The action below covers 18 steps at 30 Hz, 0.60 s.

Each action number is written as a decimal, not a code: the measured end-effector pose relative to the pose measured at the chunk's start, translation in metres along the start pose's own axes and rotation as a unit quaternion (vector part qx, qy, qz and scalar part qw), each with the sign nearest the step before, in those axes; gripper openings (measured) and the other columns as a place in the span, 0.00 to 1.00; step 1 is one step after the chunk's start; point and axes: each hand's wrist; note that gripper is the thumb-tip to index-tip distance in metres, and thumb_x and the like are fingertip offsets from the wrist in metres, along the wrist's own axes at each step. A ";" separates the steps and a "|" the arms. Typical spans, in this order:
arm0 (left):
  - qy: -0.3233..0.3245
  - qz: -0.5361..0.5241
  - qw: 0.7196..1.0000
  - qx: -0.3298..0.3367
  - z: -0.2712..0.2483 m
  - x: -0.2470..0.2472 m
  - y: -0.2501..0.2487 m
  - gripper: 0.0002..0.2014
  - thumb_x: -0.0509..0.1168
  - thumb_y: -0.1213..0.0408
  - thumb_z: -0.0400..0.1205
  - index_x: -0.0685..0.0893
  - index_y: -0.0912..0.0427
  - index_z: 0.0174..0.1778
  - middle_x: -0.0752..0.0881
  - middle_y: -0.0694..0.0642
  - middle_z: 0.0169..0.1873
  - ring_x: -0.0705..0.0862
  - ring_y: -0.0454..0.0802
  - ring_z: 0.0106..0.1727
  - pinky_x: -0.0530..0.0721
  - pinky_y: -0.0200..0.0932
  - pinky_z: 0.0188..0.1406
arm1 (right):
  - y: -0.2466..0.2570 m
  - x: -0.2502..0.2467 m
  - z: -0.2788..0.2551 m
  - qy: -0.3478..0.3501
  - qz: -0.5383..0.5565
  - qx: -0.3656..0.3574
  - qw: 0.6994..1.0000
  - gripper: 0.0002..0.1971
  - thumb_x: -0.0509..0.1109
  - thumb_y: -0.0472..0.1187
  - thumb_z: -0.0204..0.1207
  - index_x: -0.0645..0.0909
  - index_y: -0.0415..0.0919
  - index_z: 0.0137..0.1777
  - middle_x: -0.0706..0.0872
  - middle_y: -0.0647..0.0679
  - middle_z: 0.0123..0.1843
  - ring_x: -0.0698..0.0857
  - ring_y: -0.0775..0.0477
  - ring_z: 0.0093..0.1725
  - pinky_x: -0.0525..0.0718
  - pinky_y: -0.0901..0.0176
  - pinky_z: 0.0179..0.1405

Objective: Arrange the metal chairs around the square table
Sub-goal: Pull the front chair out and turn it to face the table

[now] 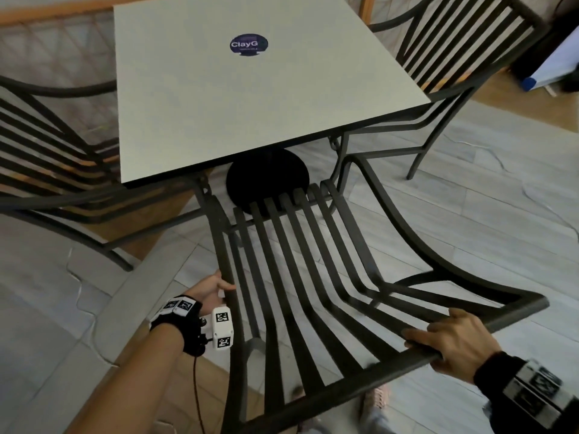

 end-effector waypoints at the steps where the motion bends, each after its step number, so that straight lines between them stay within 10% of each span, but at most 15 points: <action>1: -0.002 -0.010 1.000 0.001 0.002 -0.001 -0.003 0.32 0.57 0.80 0.77 0.68 0.54 0.77 0.75 0.64 0.72 0.80 0.64 0.59 0.82 0.59 0.47 | 0.003 0.000 0.004 0.019 0.007 0.009 1.000 0.22 0.83 0.56 0.45 0.86 0.59 0.42 0.77 0.55 0.15 0.75 0.56 0.14 0.63 0.64 0.27; 11: -0.013 -0.023 0.999 0.024 0.021 0.005 -0.027 0.14 0.59 0.75 0.79 0.79 0.56 0.56 0.78 0.61 0.61 0.78 0.57 0.53 0.77 0.52 0.44 | -0.005 -0.017 0.041 0.013 -0.021 0.012 1.000 0.21 0.83 0.48 0.43 0.87 0.60 0.41 0.79 0.53 0.15 0.75 0.51 0.12 0.63 0.62 0.25; 18: -0.023 0.035 0.999 0.018 0.013 0.000 -0.044 0.40 0.63 0.77 0.70 0.60 0.64 0.81 0.63 0.62 0.81 0.73 0.68 0.70 0.80 0.55 0.48 | -0.012 -0.023 0.057 0.001 -0.036 0.028 0.999 0.24 0.84 0.45 0.37 0.87 0.63 0.38 0.78 0.54 0.12 0.75 0.49 0.11 0.76 0.61 0.20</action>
Point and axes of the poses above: each hand's wrist, its own z-axis towards the middle knuckle, its own x-axis out of the palm, y = z × x
